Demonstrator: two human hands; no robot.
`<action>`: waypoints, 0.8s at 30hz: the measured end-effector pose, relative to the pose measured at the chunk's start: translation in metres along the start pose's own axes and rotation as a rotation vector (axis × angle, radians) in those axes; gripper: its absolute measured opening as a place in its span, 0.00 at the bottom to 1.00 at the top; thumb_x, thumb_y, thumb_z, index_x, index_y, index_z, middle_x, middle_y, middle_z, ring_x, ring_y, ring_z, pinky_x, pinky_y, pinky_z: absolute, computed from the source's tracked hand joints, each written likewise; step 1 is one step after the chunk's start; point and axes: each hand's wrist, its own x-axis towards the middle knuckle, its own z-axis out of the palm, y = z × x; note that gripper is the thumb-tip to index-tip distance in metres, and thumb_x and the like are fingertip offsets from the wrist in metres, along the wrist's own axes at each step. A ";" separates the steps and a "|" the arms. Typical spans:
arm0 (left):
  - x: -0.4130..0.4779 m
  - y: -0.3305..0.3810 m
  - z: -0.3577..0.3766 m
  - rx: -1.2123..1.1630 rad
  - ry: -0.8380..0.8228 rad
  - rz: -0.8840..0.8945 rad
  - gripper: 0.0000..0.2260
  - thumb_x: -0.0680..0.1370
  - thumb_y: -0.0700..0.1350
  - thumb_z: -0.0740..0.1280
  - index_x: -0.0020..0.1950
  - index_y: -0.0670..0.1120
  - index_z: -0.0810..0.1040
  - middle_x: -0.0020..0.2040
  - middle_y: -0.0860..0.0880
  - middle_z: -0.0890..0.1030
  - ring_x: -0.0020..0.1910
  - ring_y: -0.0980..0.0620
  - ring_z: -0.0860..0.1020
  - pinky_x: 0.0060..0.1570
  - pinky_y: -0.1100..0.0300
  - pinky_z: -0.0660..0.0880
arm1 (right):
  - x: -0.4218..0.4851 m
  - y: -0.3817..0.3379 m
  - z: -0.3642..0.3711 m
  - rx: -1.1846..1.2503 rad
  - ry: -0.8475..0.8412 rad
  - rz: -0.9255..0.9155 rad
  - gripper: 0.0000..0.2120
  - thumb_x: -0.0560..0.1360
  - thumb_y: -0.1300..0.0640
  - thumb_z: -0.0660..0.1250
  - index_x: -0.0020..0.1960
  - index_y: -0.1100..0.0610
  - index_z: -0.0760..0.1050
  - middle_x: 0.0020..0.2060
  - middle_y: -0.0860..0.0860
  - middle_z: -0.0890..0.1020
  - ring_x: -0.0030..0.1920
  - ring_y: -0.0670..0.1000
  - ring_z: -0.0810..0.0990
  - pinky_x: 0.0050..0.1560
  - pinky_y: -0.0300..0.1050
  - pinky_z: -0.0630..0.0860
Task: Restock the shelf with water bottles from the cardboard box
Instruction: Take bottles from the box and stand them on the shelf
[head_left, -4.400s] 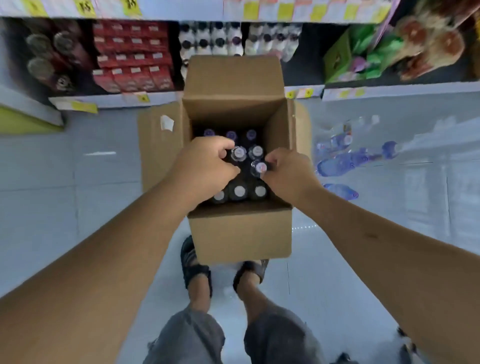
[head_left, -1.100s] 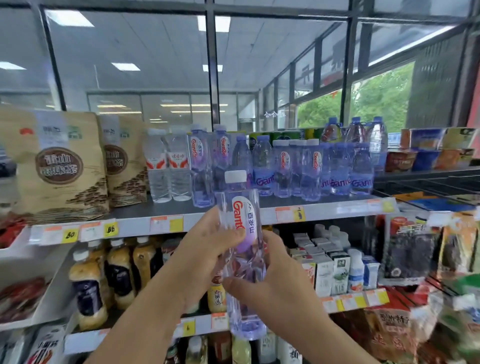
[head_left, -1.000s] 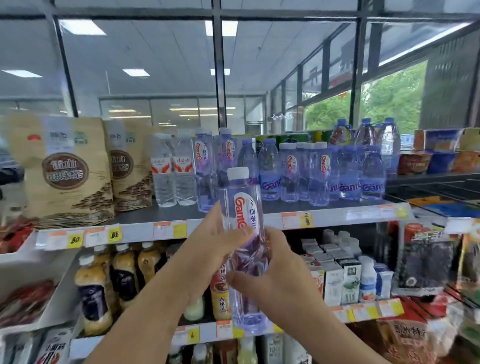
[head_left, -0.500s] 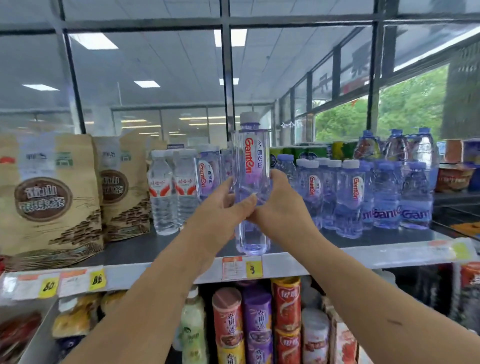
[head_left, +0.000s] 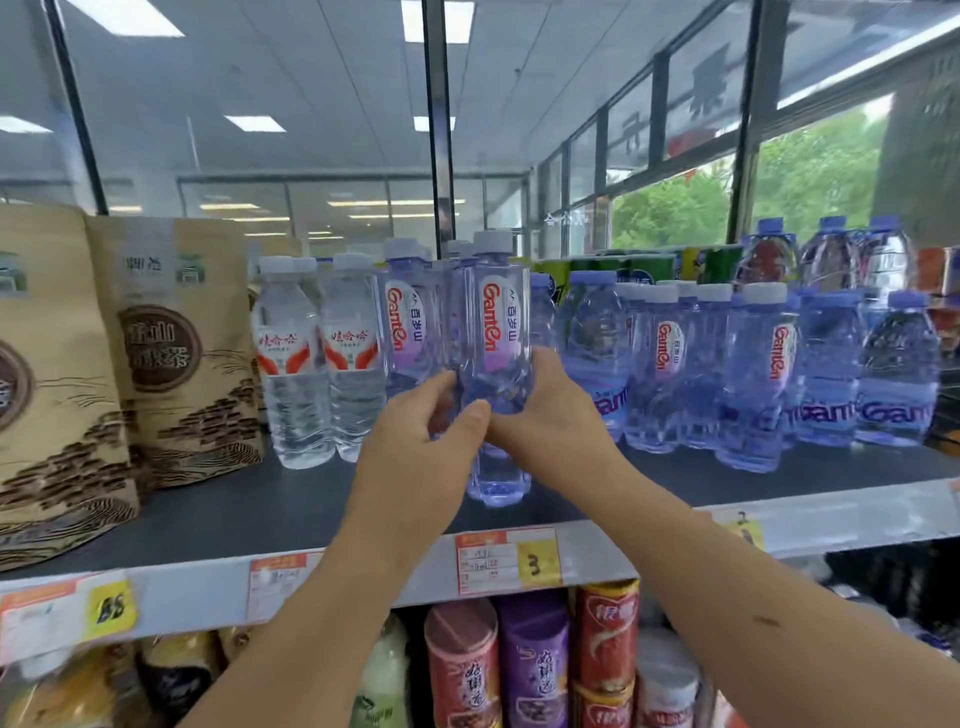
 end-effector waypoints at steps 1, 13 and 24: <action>0.001 -0.004 -0.001 0.065 0.050 0.022 0.13 0.79 0.50 0.66 0.63 0.58 0.77 0.51 0.59 0.77 0.50 0.63 0.76 0.49 0.68 0.70 | 0.003 0.002 0.003 -0.001 0.001 -0.007 0.27 0.66 0.44 0.76 0.59 0.45 0.66 0.42 0.38 0.77 0.42 0.43 0.78 0.36 0.37 0.69; 0.006 -0.016 0.008 0.124 -0.004 -0.005 0.15 0.79 0.48 0.67 0.65 0.49 0.78 0.58 0.53 0.77 0.57 0.55 0.75 0.62 0.54 0.73 | 0.023 0.015 0.018 -0.076 0.012 -0.020 0.37 0.69 0.44 0.76 0.71 0.49 0.63 0.57 0.46 0.78 0.57 0.50 0.77 0.49 0.42 0.69; 0.002 -0.015 0.003 0.036 -0.054 -0.007 0.07 0.77 0.42 0.68 0.46 0.55 0.82 0.46 0.46 0.83 0.45 0.52 0.79 0.50 0.52 0.78 | 0.019 0.008 0.020 -0.089 -0.011 0.026 0.35 0.68 0.44 0.76 0.70 0.48 0.63 0.56 0.46 0.79 0.56 0.50 0.79 0.50 0.41 0.70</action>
